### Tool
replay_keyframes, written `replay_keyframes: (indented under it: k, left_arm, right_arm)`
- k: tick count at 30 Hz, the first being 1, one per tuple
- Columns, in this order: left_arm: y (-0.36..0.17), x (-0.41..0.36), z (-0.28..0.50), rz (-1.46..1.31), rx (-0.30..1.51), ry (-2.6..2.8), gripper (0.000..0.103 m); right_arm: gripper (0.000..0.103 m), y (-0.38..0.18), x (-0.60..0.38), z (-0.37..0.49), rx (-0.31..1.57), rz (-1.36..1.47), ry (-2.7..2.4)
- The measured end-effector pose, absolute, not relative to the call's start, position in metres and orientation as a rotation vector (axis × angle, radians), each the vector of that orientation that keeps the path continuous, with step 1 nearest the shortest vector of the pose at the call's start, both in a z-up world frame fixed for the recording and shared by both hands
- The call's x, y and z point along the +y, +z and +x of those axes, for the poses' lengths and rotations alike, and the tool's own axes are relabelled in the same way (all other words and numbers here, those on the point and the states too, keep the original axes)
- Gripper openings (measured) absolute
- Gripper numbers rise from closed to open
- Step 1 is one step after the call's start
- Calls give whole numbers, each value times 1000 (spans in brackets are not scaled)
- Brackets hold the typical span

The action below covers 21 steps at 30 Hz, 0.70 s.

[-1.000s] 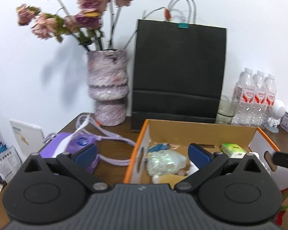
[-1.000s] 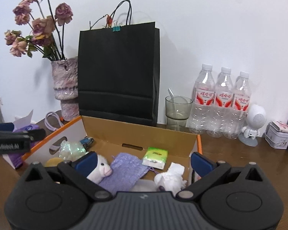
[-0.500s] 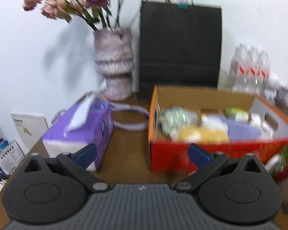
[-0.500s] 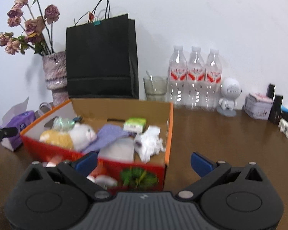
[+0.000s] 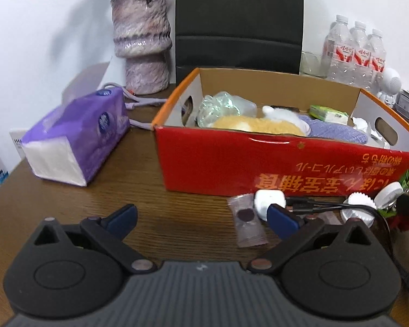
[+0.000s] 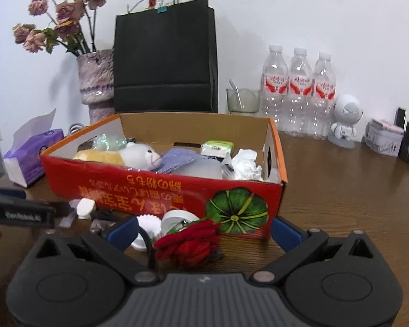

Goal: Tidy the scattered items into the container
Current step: 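Grasp the red rose with the right tool while the left tool grasps another clear packet, then carry the rose and packet into the box and open both tools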

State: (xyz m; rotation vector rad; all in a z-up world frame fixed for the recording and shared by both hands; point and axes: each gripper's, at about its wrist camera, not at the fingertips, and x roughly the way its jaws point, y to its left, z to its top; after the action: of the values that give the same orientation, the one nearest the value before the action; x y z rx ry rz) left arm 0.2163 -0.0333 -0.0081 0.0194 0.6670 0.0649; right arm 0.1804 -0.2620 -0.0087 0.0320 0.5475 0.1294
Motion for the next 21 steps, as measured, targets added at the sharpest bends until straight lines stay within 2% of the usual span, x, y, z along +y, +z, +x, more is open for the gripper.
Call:
replay_keyframes:
  k: [1,3,4,5,6,7,8,21]
  left_arm:
    - [-9,-36,217,26,665,62,100]
    - [-12,-38,218,33,665,54,95]
    - [-13,-38,217,27,663,37,86]
    - [-13,-38,217,21,665,15,77]
    - [-13,-39,216,24,666,0,52]
    - [-12,-39,215,41,661,-6,25]
    - [-12,-40,214,57,659,-17,18]
    - [-7,-24,207,15,640,-64,13]
  right_arm:
    - [101,-10,-262,182,552,44,137]
    - [91,-12,-261,185,561,51,149]
    - [88,-13,-260,186,565,46,153]
    - [76,-15,-259,187,573,37,157]
    - [57,-16,-259,187,582,34,160]
    - [44,-17,-259,186,591,38,165]
    - [40,-17,-260,186,596,45,168]
    - [38,-14,-265,173,581,25,177]
